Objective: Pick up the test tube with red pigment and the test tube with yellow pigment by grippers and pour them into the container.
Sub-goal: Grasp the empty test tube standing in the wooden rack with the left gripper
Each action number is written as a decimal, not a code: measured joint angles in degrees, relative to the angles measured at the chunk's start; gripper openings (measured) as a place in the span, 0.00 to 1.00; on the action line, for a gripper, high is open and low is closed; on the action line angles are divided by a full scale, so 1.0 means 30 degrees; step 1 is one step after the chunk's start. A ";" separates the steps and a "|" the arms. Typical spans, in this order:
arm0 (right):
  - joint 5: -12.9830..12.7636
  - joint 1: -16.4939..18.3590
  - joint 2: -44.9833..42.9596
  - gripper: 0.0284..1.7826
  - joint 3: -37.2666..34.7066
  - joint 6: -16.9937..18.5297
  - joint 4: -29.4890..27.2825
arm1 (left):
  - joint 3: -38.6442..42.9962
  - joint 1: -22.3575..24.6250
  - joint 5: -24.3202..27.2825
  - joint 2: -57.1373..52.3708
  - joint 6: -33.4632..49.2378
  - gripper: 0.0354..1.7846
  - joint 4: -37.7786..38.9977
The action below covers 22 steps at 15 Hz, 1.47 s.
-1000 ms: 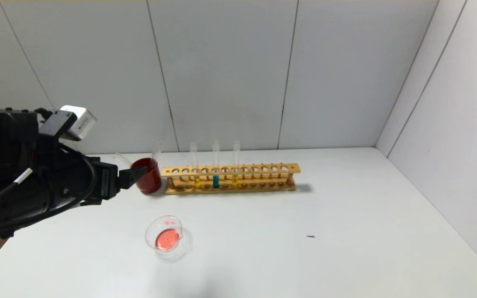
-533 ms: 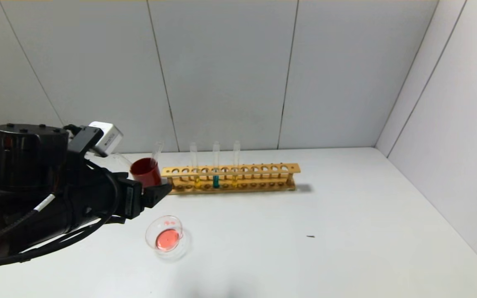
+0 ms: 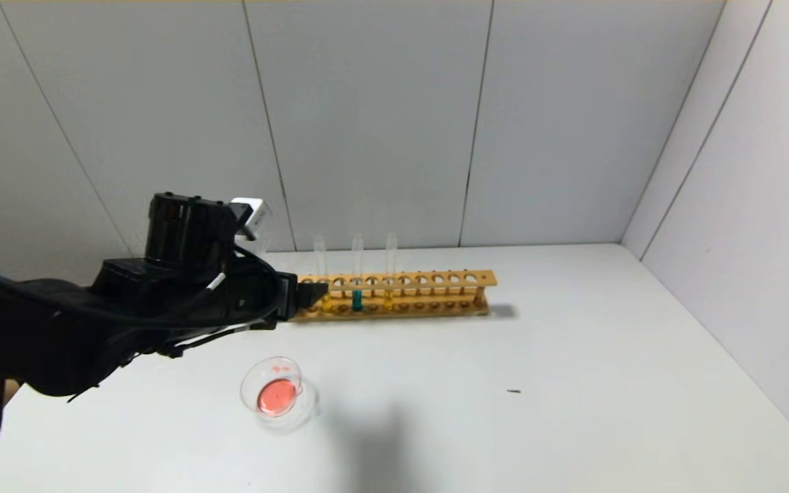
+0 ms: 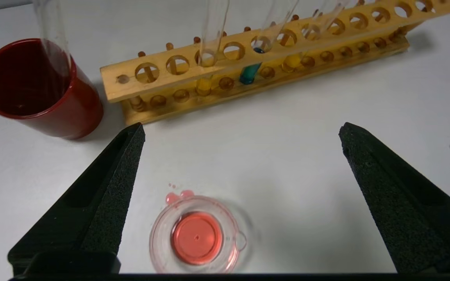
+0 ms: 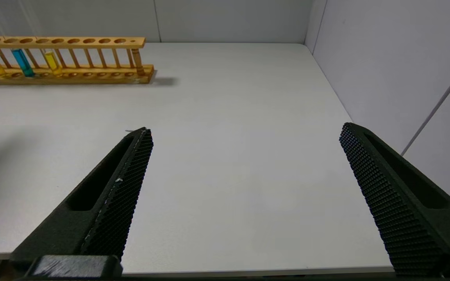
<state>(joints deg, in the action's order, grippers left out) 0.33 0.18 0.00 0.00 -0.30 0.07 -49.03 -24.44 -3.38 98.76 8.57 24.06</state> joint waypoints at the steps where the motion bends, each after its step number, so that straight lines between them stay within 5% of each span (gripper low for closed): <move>1: 0.0000 0.0000 0.0000 0.98 0.0000 0.0000 0.0000 | -0.0662 0.0008 -0.0033 0.0752 0.0236 0.98 0.0024; 14: 0.0000 0.0000 0.0000 0.98 0.0000 -0.0008 0.0000 | -0.6810 0.0963 -0.1187 0.6798 0.1101 0.98 0.0024; 22: 0.0000 0.0000 0.0000 0.98 0.0000 0.0000 0.0000 | -0.7965 0.1113 -0.1260 0.7757 0.0971 0.98 0.0008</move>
<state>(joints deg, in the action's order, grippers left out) 0.33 0.18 0.00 0.00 -0.30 0.07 -72.92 -21.10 -7.16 122.03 11.48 24.09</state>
